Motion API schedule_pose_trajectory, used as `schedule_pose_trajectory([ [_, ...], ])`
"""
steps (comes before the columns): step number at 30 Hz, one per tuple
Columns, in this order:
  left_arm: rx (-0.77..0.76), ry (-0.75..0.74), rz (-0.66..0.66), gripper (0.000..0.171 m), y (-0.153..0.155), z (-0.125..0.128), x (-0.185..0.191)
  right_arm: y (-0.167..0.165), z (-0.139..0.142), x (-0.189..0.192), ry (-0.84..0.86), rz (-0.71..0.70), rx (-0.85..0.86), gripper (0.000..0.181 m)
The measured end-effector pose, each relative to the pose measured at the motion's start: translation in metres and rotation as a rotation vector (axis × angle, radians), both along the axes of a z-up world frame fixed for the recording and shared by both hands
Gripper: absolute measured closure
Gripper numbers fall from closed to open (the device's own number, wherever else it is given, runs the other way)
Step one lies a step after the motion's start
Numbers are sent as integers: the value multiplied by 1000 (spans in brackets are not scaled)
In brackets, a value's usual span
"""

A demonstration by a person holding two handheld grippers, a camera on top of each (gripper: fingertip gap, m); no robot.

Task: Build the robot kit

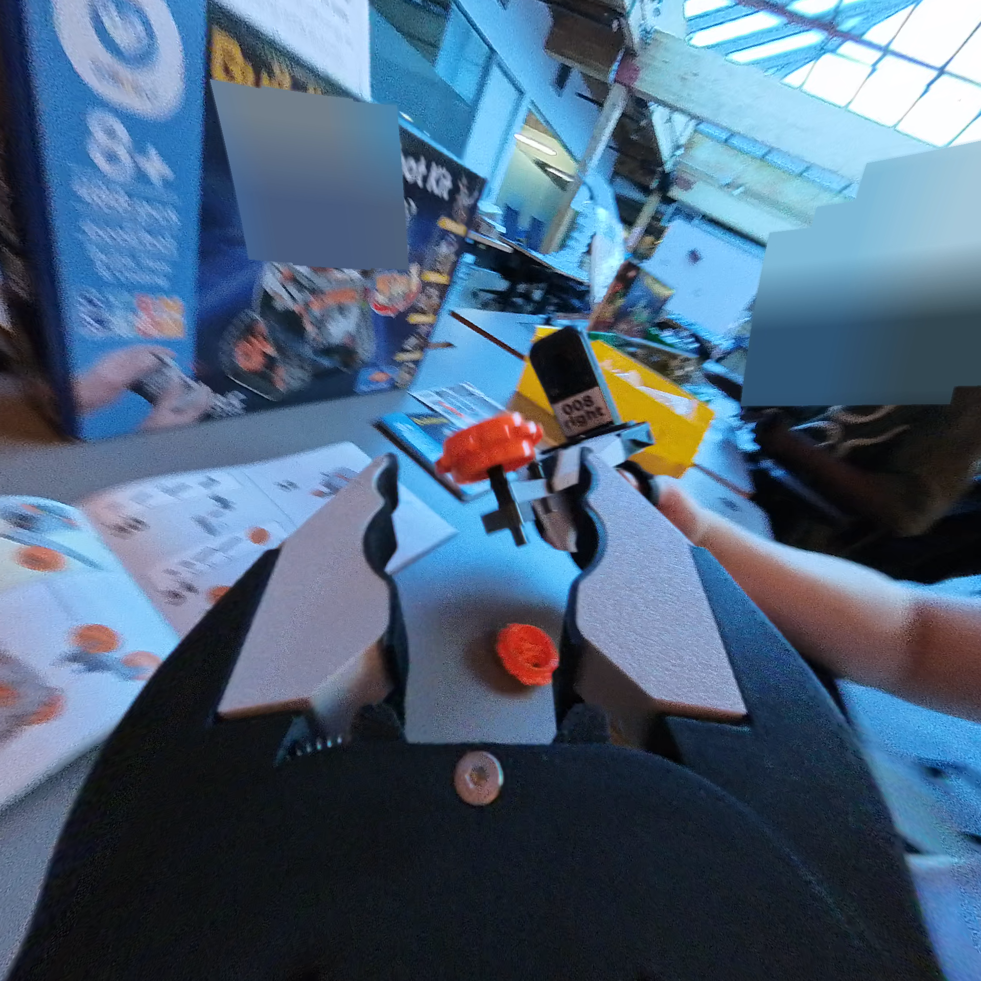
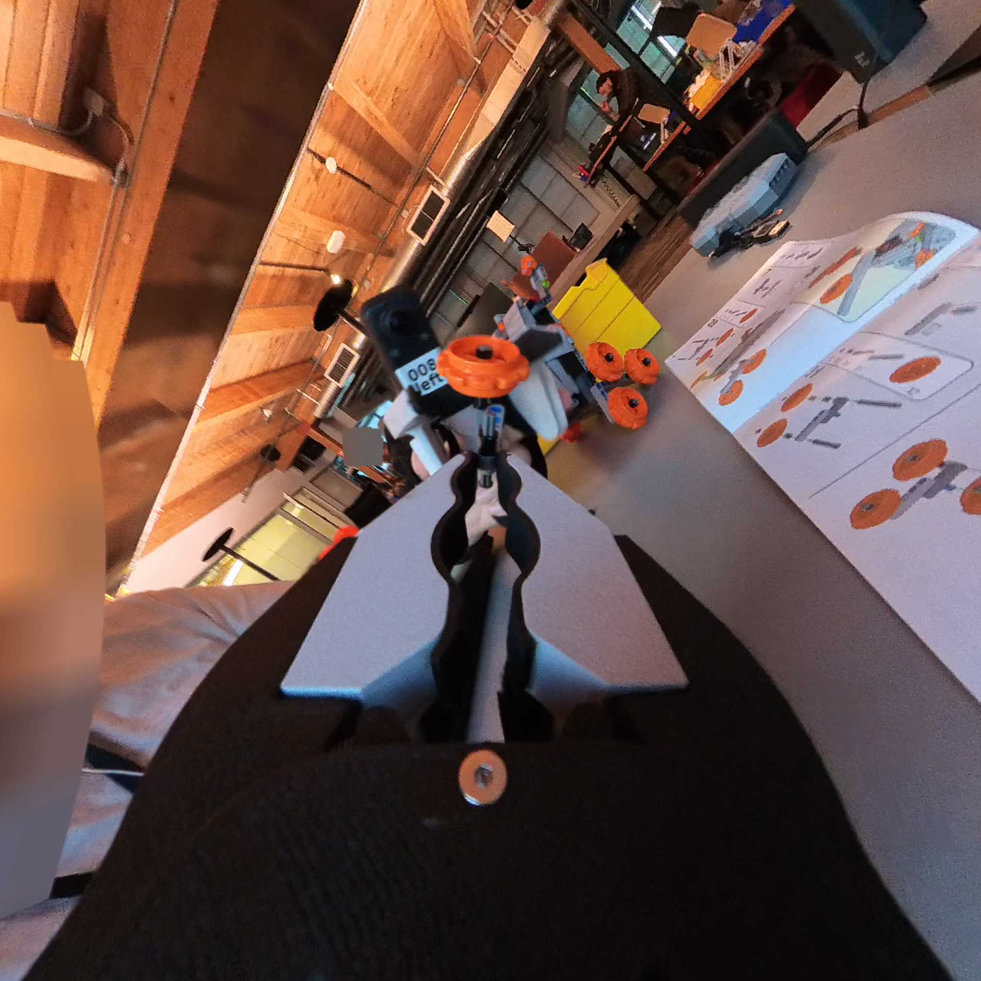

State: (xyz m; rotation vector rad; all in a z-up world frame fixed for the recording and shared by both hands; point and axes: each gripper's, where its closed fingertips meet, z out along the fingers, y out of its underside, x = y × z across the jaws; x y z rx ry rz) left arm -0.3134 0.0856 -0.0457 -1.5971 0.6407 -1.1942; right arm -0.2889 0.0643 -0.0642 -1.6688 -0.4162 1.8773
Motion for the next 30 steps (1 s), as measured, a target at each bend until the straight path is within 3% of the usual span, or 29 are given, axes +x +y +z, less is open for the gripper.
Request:
schedule_pose_trajectory([
  [2, 189, 117, 90, 95, 3, 8, -10, 5, -8, 4, -3, -9, -76, 175],
  [5, 538, 336, 75, 109, -21, 12, -1, 9, -26, 6, -83, -23, -107, 176],
  [7, 722, 552, 50, 116, -34, -9, 15, 10, -33, 5, -143, -31, -91, 175],
  [10, 876, 855, 29, 130, -36, -50, 27, 7, -42, 1, -227, -25, -62, 175],
  [12, 1022, 966, 87, 148, -30, -54, 26, 4, -48, -1, -279, -25, -40, 175],
  [14, 1019, 967, 55, 154, -33, -59, 29, 2, -51, -4, -306, -18, -23, 175],
  [17, 924, 995, 38, 140, -27, -69, 27, -2, -52, -8, -325, -4, -13, 175],
  [22, 954, 1014, 32, 156, -27, -73, 26, -5, -54, -11, -333, 13, -13, 175],
  [30, 925, 1018, 56, 151, -23, -74, 25, -5, -58, -10, -376, 9, 13, 175],
])
